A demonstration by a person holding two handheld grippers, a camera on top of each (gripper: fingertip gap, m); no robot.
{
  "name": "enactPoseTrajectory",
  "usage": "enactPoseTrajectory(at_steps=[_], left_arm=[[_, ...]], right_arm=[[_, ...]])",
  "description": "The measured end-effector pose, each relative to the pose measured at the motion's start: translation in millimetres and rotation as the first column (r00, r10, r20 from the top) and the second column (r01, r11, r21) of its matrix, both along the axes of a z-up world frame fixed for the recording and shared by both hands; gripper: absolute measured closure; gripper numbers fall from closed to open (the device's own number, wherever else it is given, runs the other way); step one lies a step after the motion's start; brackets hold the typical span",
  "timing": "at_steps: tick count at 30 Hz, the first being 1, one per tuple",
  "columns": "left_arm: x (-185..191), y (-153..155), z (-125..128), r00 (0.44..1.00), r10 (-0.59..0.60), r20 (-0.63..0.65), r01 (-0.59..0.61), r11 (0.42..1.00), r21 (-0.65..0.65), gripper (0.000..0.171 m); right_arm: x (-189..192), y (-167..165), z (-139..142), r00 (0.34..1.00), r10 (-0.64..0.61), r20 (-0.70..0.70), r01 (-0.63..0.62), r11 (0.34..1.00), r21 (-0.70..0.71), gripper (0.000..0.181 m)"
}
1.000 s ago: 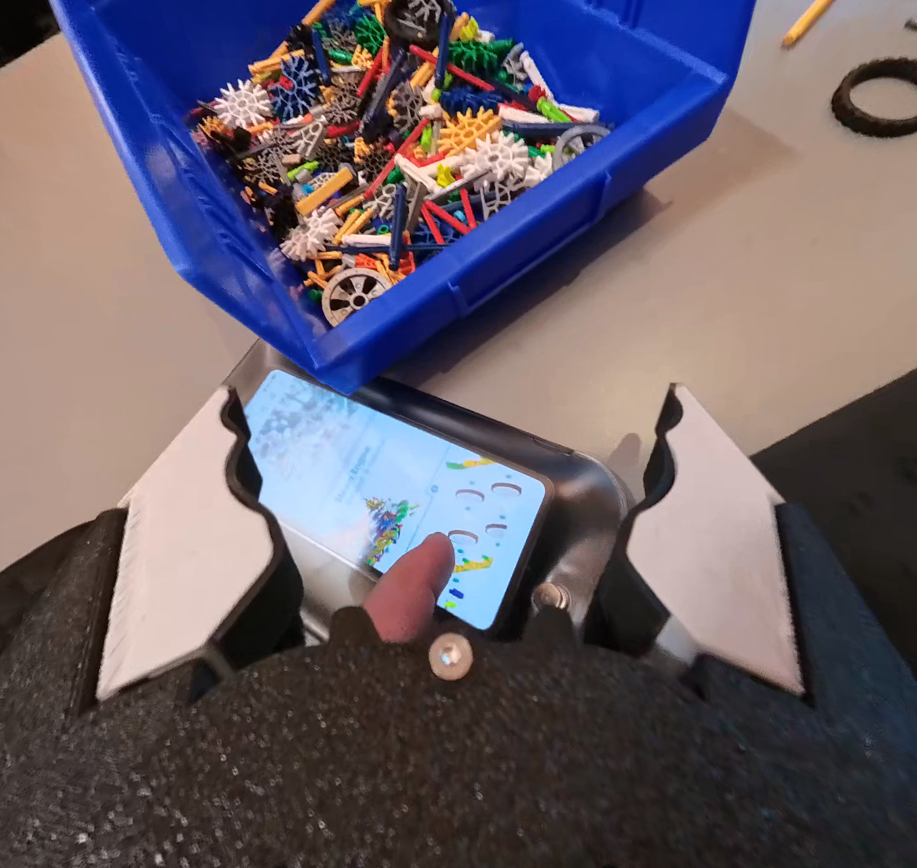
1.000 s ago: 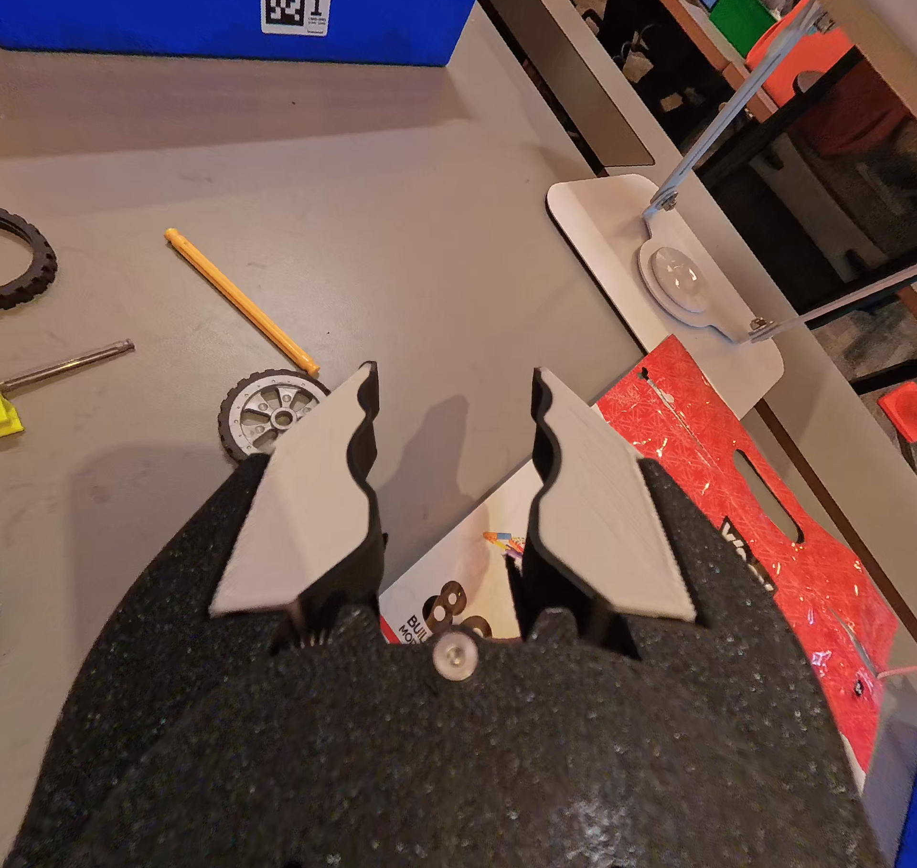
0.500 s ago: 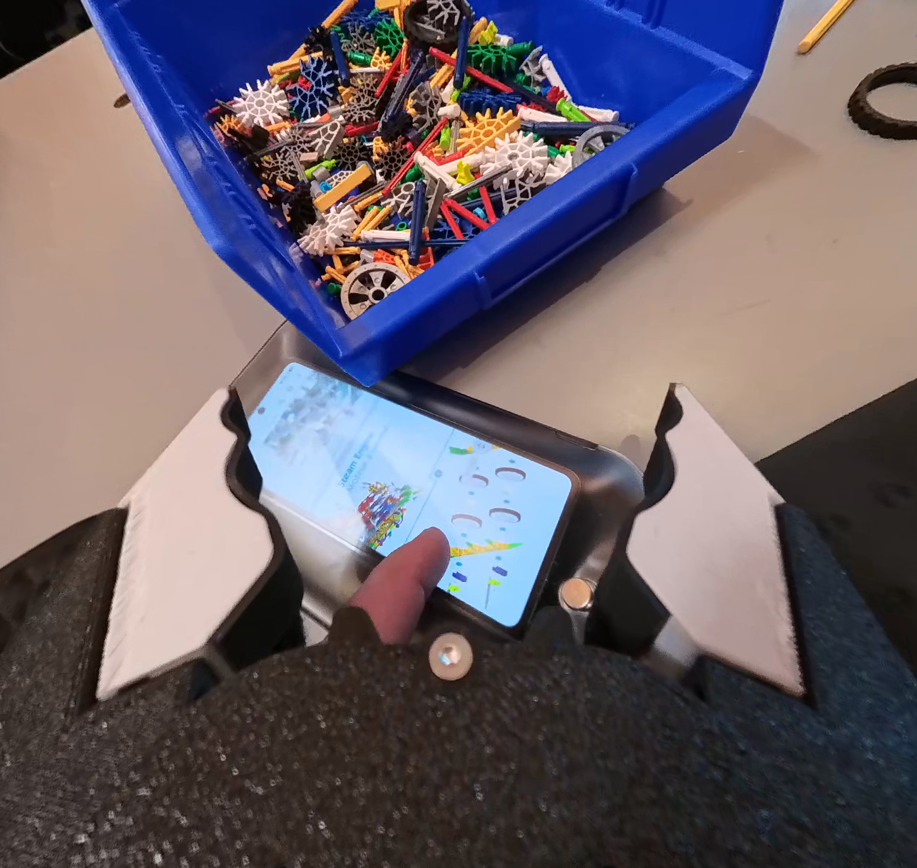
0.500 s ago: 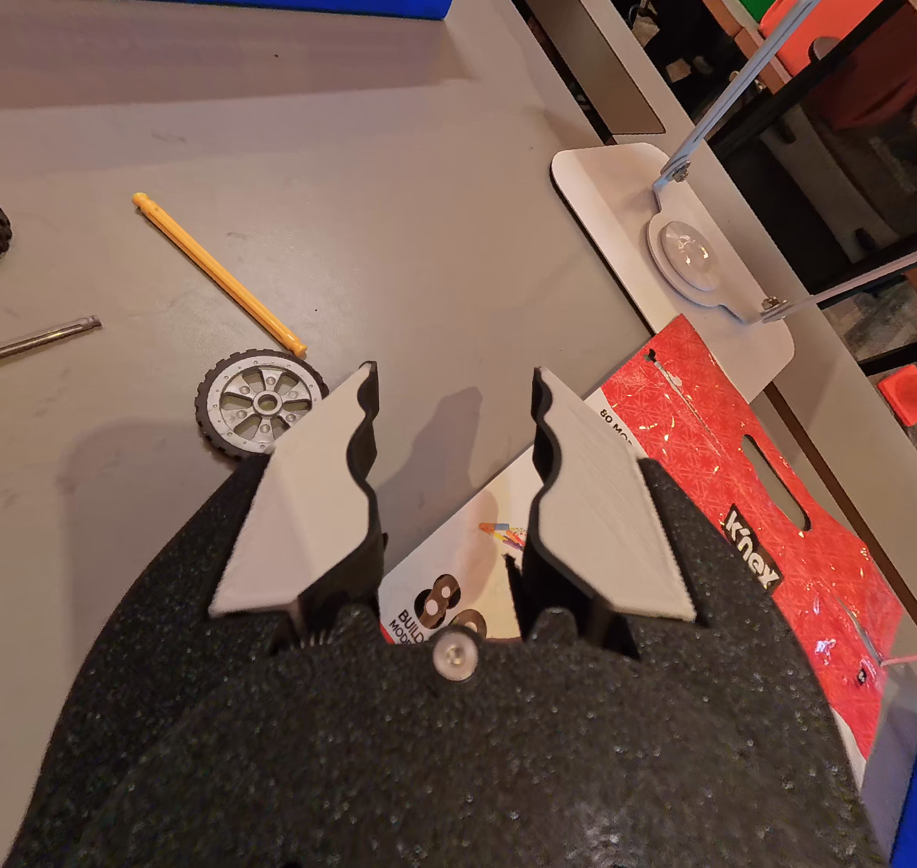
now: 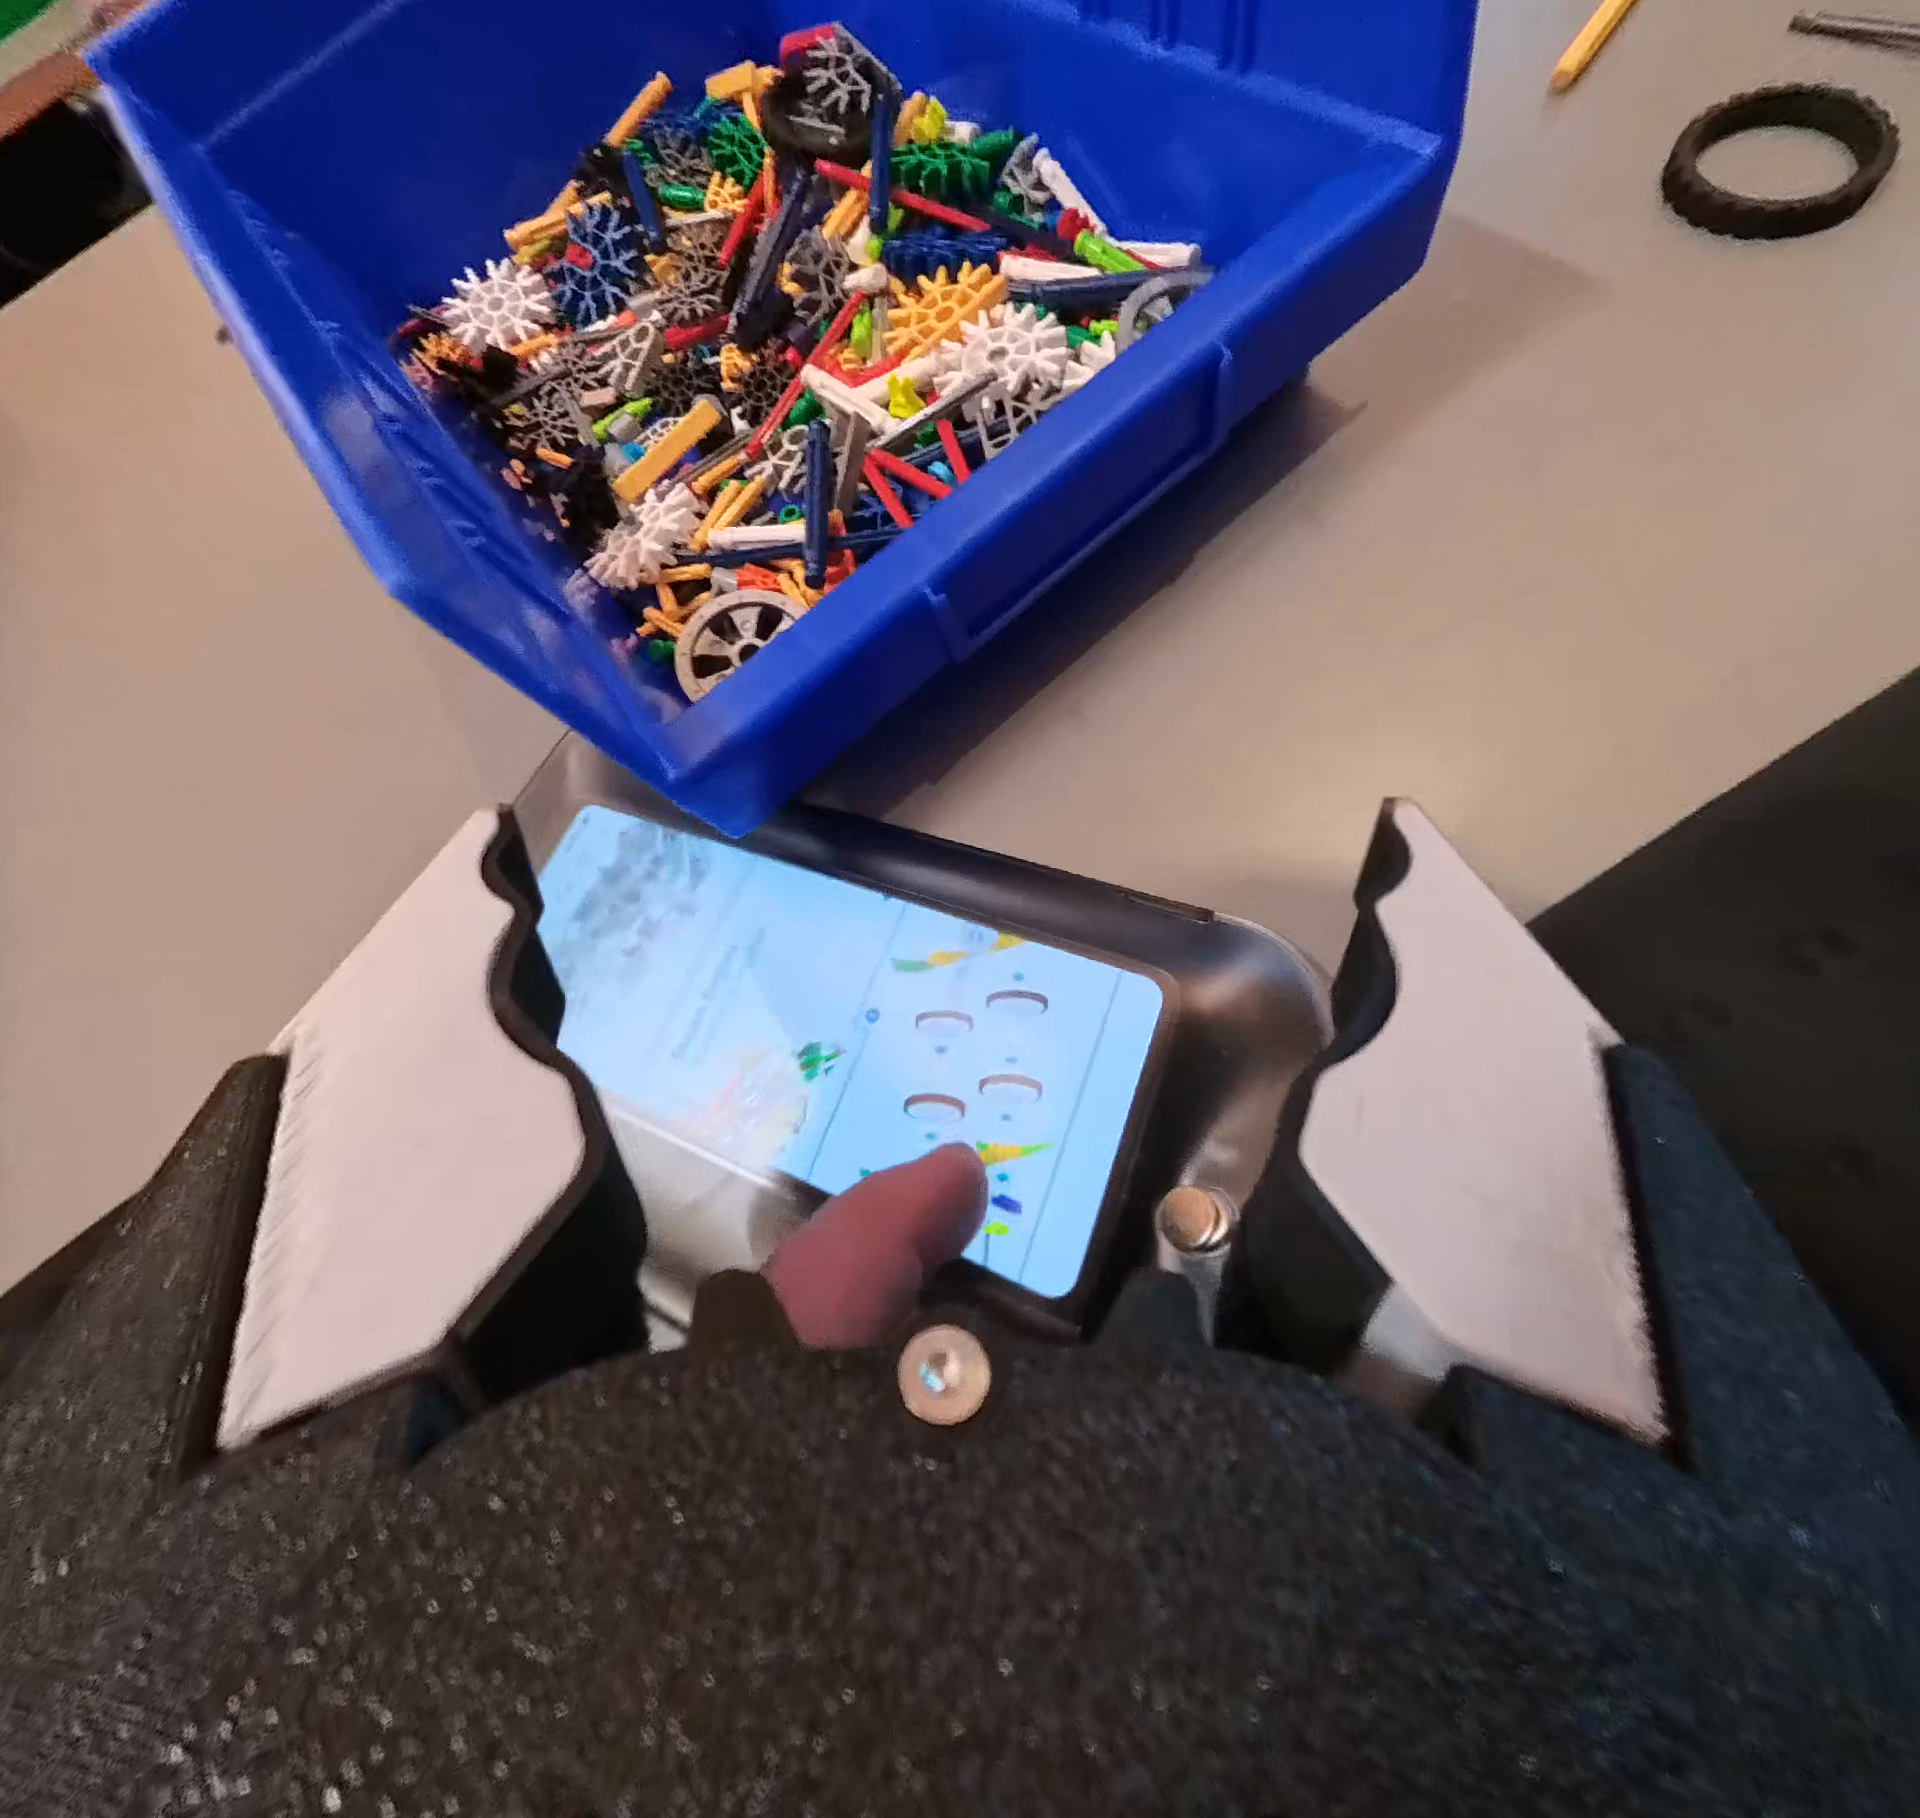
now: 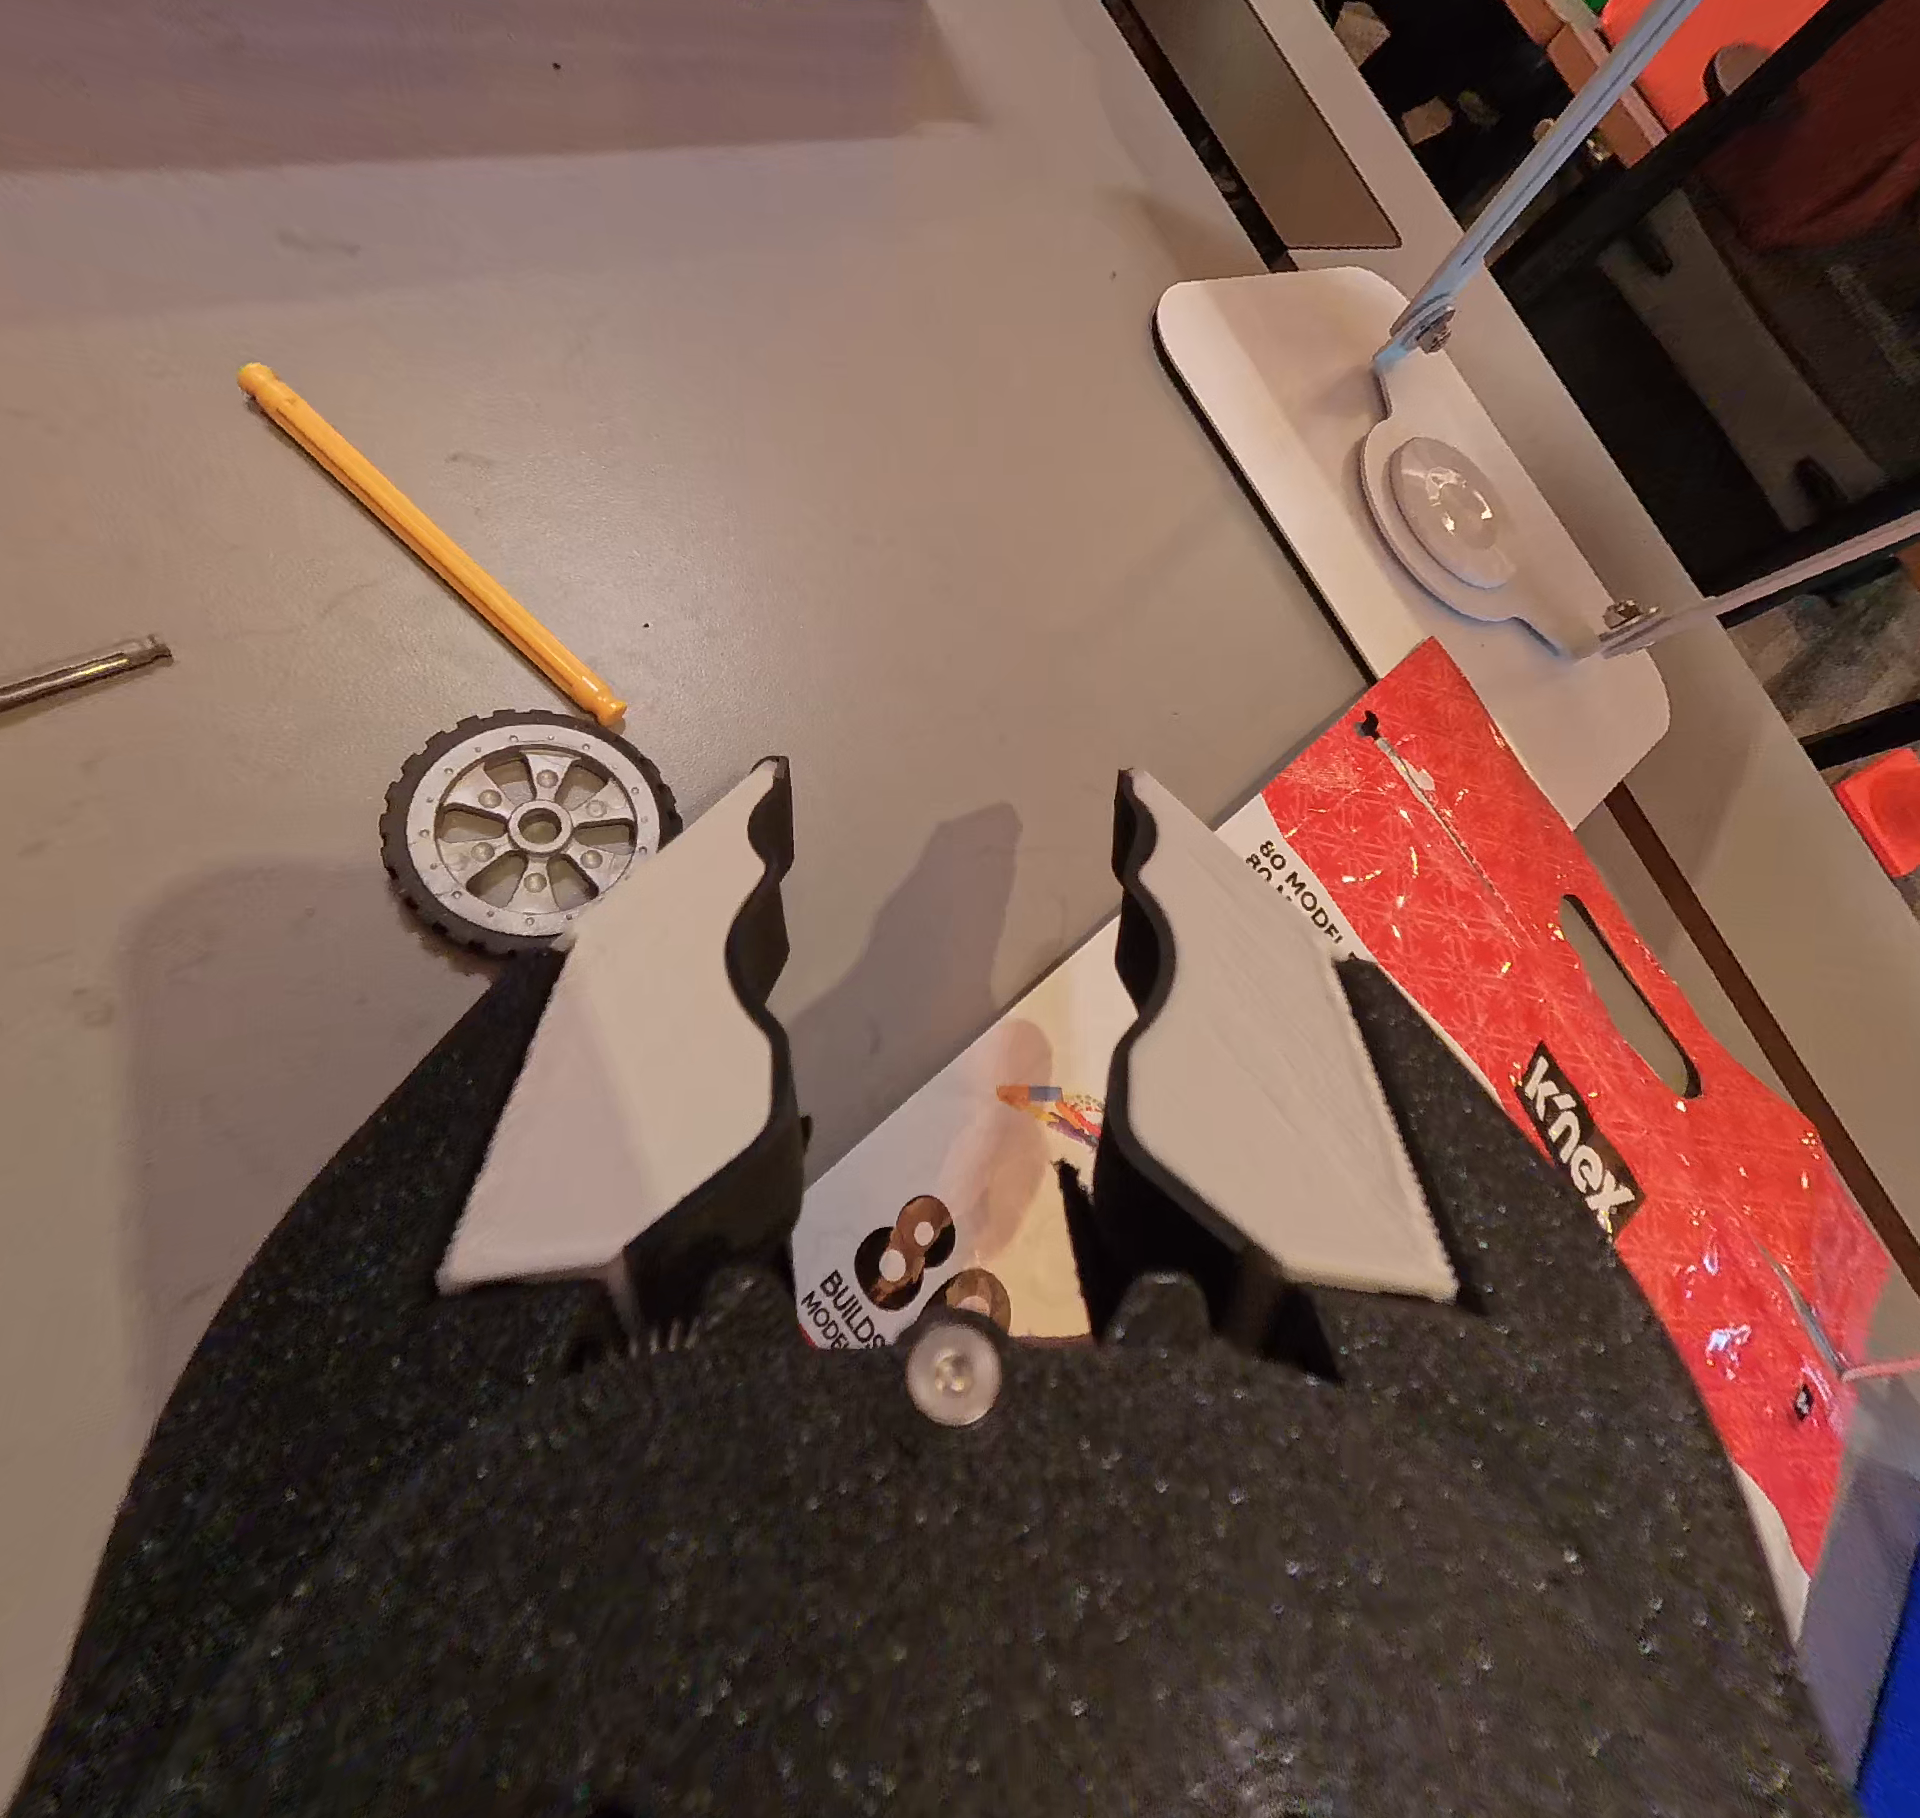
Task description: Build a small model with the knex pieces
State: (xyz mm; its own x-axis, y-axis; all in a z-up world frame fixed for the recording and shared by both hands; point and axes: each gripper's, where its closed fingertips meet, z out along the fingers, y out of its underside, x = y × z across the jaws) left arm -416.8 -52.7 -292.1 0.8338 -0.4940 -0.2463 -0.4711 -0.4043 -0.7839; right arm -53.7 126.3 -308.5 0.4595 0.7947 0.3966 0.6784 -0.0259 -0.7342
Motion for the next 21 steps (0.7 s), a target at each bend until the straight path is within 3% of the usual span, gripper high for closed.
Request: enactPoseTrajectory(at_steps=[21], left_arm=[[-6.2, -2.0, 2.8, 1.0, 0.008, 0.028, -0.009, 0.999, 0.037, 0.025]], right_arm=[[3.6, 3.3, -4.2, 1.0, -0.014, 0.016, 0.014, 1.0, -0.003, 0.119]])
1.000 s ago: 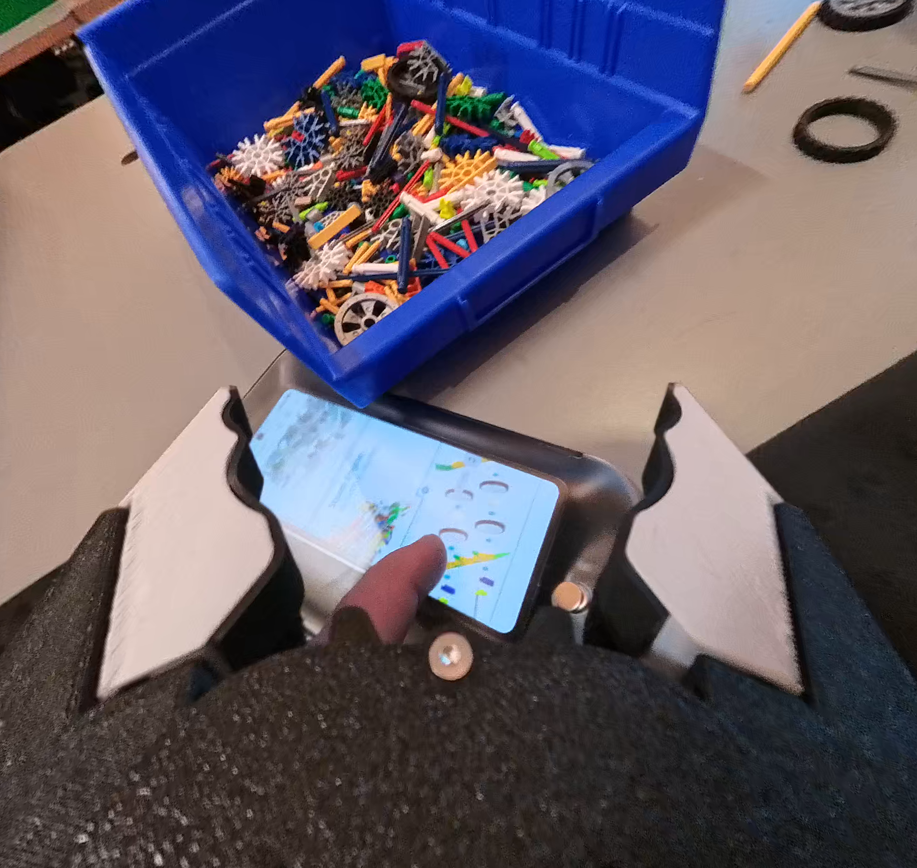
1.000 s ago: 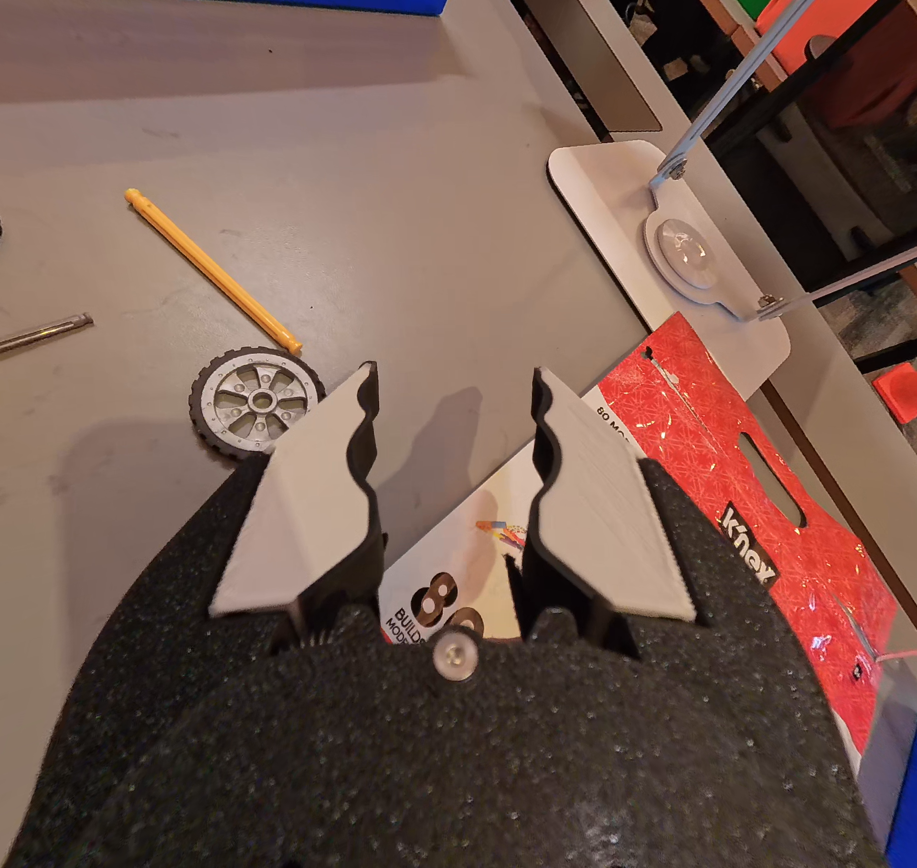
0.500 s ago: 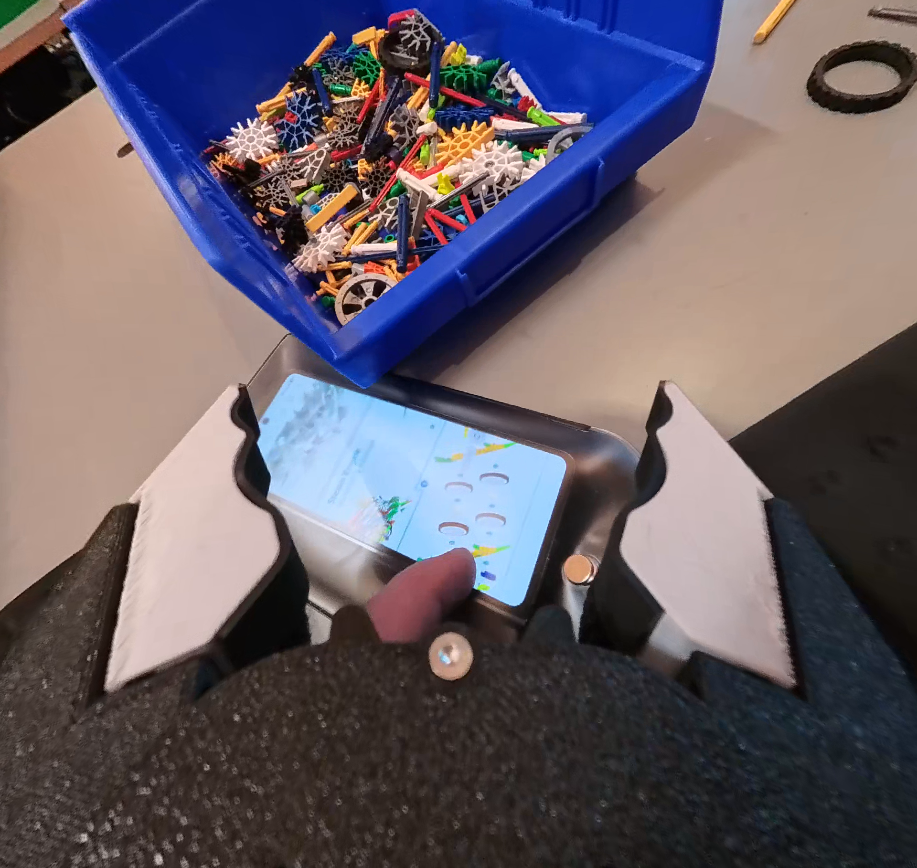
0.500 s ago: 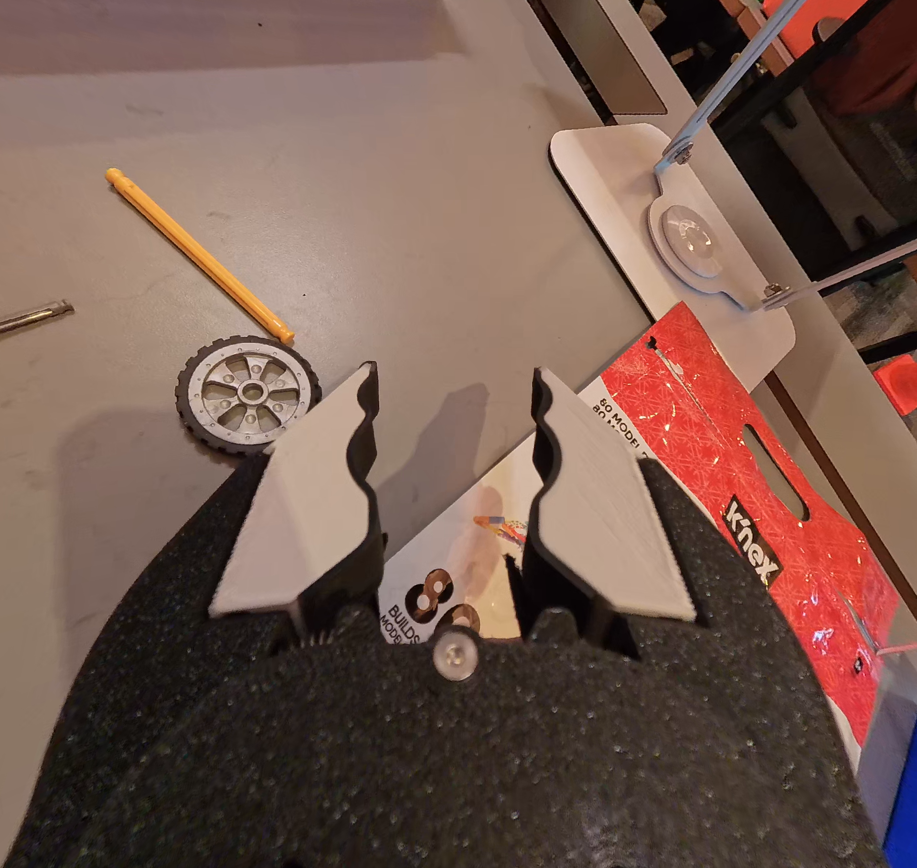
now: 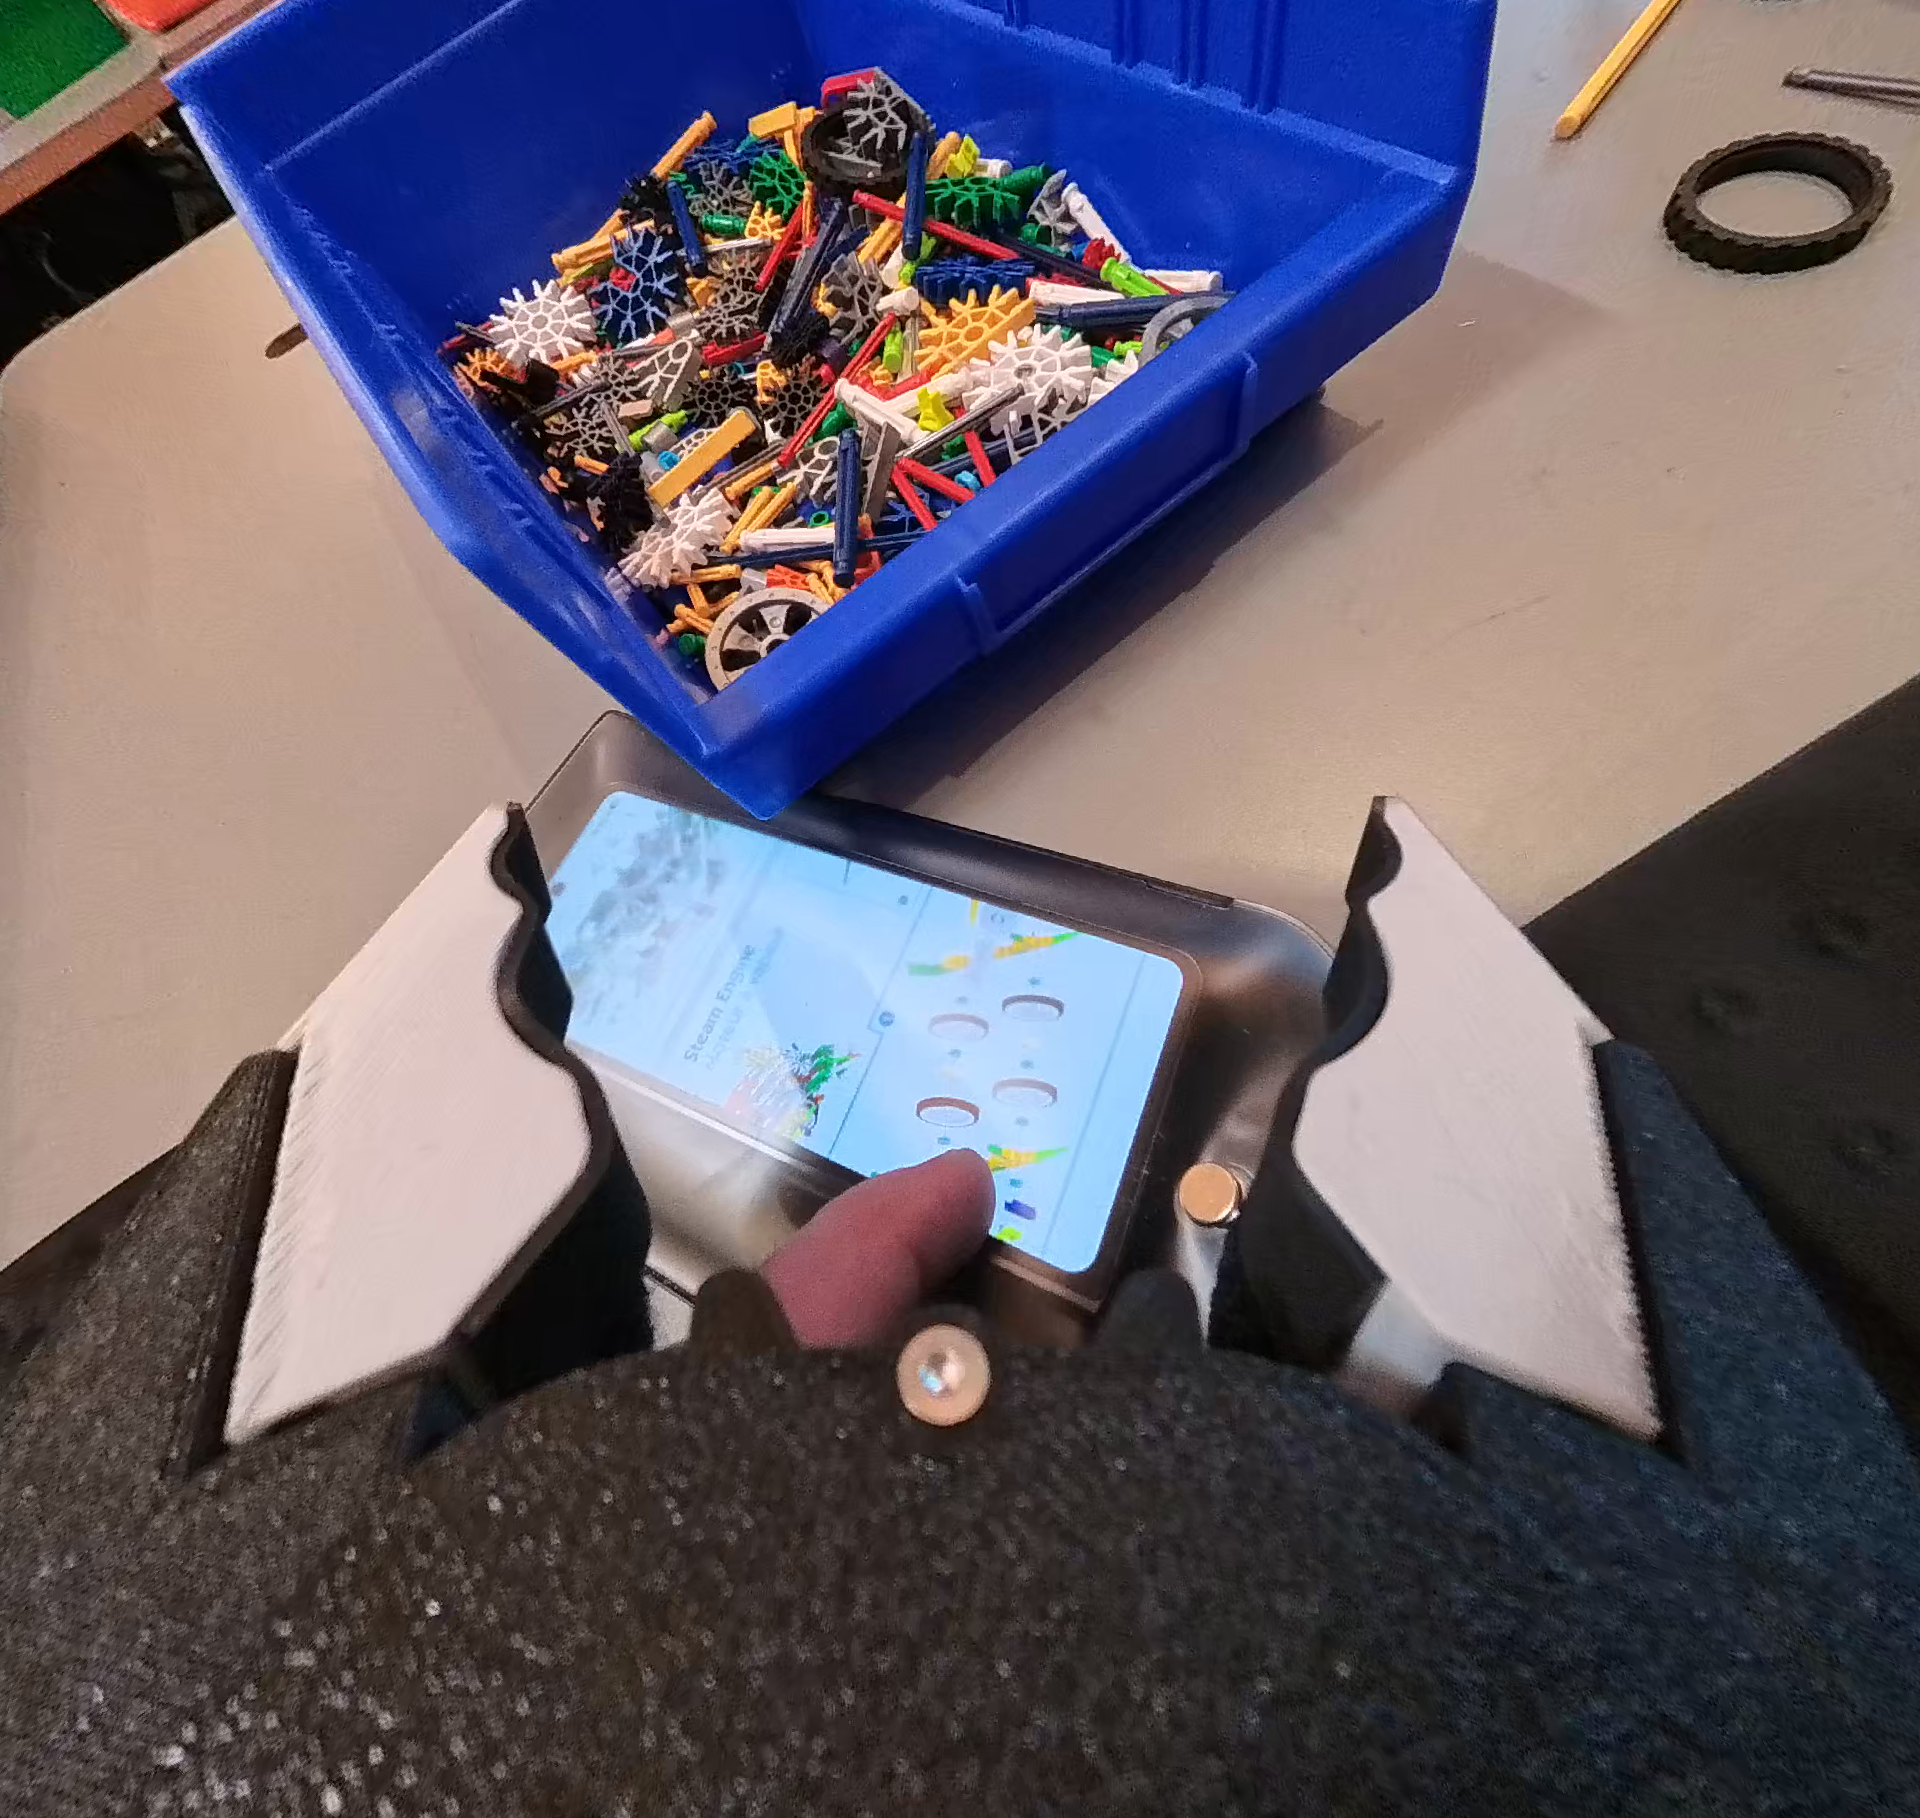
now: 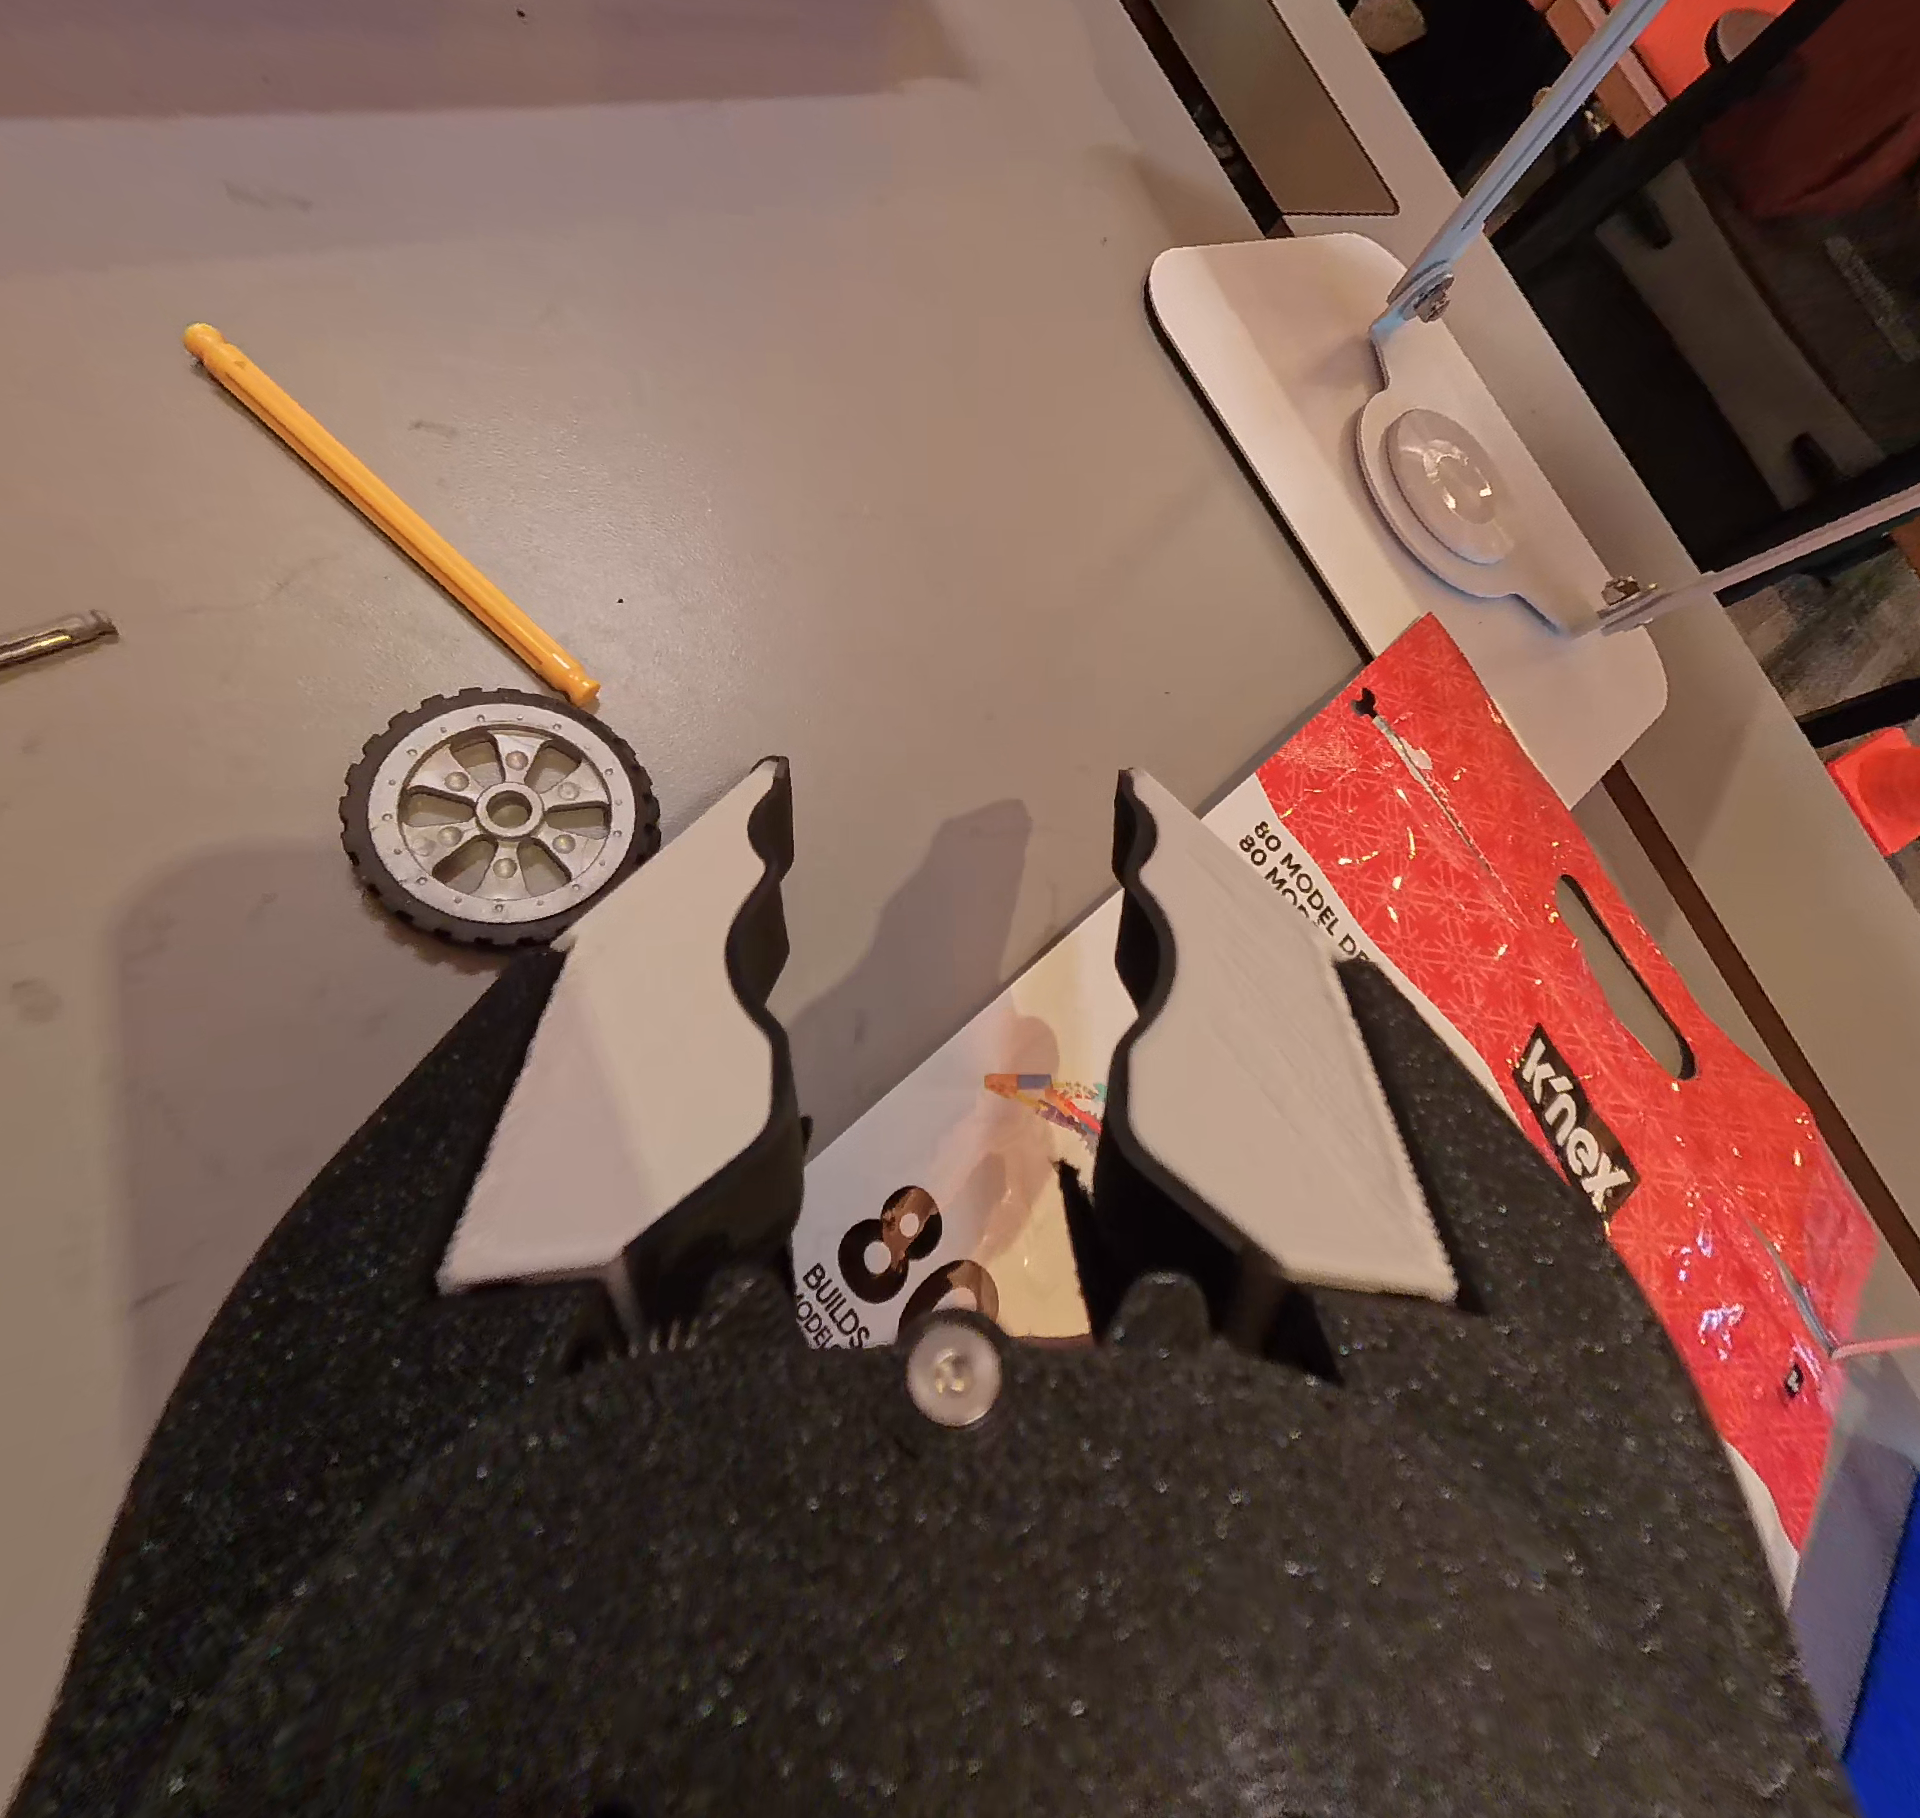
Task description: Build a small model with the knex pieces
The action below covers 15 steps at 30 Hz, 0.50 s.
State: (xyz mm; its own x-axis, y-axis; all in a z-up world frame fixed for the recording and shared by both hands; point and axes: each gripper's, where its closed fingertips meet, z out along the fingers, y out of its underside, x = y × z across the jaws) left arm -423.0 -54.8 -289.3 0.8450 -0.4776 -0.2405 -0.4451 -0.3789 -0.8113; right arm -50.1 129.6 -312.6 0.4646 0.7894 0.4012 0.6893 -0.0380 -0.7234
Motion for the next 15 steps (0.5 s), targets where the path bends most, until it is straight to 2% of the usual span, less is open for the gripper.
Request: enactPoseTrajectory(at_steps=[15], left_arm=[[18, 4, 13, 0.997, -0.082, -0.014, 0.082, 0.995, 0.055, 0.027]], right_arm=[[4, 4, -4, 1.0, -0.017, 0.014, 0.017, 1.0, 0.002, 0.119]])
